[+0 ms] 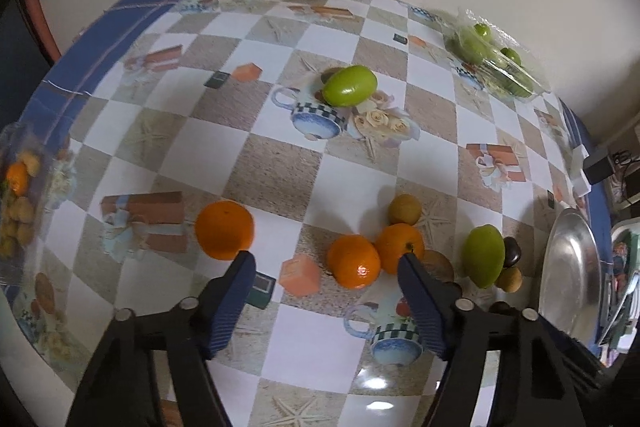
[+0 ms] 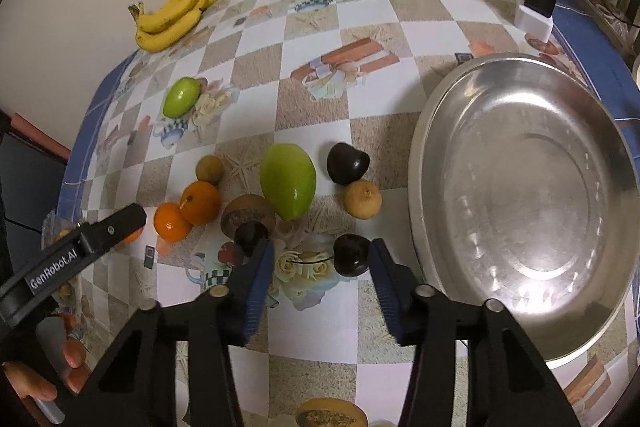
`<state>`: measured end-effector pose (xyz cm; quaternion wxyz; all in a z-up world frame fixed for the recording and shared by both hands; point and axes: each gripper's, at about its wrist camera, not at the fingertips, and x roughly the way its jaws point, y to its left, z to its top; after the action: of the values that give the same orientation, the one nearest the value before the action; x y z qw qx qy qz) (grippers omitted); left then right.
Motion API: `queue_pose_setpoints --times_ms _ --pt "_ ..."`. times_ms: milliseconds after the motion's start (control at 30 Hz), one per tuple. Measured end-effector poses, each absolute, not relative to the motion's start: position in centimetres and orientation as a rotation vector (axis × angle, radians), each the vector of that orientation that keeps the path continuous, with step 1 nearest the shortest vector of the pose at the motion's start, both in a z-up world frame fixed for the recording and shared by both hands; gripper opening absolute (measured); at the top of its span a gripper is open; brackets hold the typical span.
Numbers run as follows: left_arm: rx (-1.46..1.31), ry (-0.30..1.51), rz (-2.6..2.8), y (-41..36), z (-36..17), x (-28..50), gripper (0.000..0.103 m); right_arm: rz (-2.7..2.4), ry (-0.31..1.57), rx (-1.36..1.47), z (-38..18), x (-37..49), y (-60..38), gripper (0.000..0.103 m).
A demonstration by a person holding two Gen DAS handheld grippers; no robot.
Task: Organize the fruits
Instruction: 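Move the right tool onto a dark purple plum while the left tool moves onto an orange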
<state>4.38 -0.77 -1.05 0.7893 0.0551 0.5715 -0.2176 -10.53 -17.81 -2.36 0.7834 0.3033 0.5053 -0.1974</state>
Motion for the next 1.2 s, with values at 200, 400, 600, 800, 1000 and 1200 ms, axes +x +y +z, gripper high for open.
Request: queue_pose_setpoints --times_ms 200,400,600,800,1000,1200 --pt "0.118 1.257 -0.473 -1.5 -2.1 4.6 0.067 -0.437 1.140 0.652 -3.5 -10.2 -18.0 0.039" --pt "0.102 1.273 -0.471 -1.7 -2.7 4.9 0.064 -0.457 1.148 0.640 -3.7 -10.1 -18.2 0.039" --pt "0.091 1.280 -0.465 -1.8 -3.1 5.1 0.055 -0.463 1.141 0.664 -3.8 -10.2 -18.8 0.039" --pt "0.083 1.280 -0.462 -1.8 -3.2 5.2 0.051 -0.465 1.138 0.679 -3.8 -10.4 -18.9 0.039" --pt "0.071 1.279 -0.436 -1.2 -3.0 5.4 0.050 -0.469 1.129 0.693 -3.6 -10.6 -19.1 0.039" --pt "0.057 1.275 -0.412 -0.6 -2.9 5.6 0.050 -0.470 1.128 0.685 -3.4 -10.7 -19.2 0.039"
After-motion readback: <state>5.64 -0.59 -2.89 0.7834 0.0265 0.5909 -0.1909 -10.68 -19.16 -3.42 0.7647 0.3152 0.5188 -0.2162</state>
